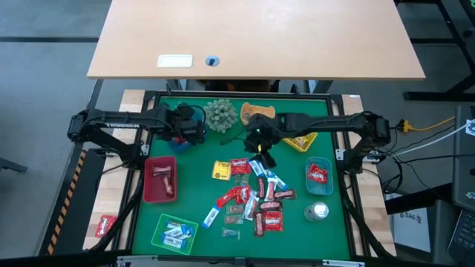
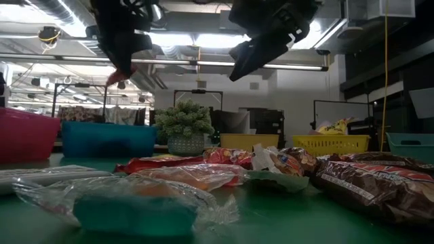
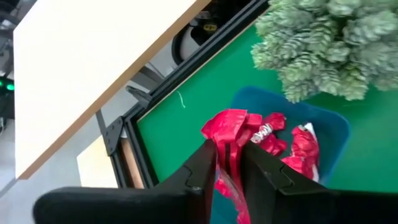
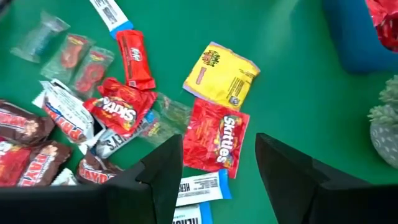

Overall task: Sort candy
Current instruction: Put the red chocolate into the blue bin

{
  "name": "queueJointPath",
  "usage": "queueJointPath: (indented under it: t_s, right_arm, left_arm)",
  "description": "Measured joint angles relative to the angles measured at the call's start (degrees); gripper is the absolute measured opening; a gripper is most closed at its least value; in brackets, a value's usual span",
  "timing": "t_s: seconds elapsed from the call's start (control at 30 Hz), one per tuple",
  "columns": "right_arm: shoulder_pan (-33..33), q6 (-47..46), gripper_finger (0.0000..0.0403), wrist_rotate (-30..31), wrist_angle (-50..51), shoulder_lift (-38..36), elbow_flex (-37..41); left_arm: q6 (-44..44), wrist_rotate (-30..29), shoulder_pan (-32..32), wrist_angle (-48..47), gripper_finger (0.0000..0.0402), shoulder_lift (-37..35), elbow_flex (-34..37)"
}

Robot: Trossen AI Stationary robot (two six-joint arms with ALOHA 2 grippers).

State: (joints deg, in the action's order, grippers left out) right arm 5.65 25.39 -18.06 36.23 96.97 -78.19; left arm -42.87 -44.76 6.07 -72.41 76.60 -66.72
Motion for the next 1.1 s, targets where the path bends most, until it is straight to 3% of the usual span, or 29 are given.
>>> queueJointPath:
  t_s: [0.5,0.73,0.83,0.97,1.1]
  right_arm:
    - [-3.1,-0.2,0.0200,0.9,-0.2,0.0,0.0]
    - [-3.7,-6.0,0.0200,-6.5,-0.2,0.0,0.0]
    - [-5.3,-6.2,0.0200,-6.9,-0.2,0.0,0.0]
    - [-8.8,-6.1,0.0200,-5.3,-1.7,0.5,0.0]
    - [-12.5,-6.1,0.0200,0.5,-4.6,1.9,0.0]
  left_arm:
    - [0.0,0.9,1.5,0.1,0.0115,0.0,0.0]
    - [0.0,1.0,1.5,5.5,0.0118,0.0,0.0]
    - [0.0,1.0,1.5,8.3,0.0118,0.0,0.0]
    - [0.0,1.0,1.5,9.5,0.0118,0.0,0.0]
    - [0.0,1.0,1.5,9.5,0.0118,0.0,0.0]
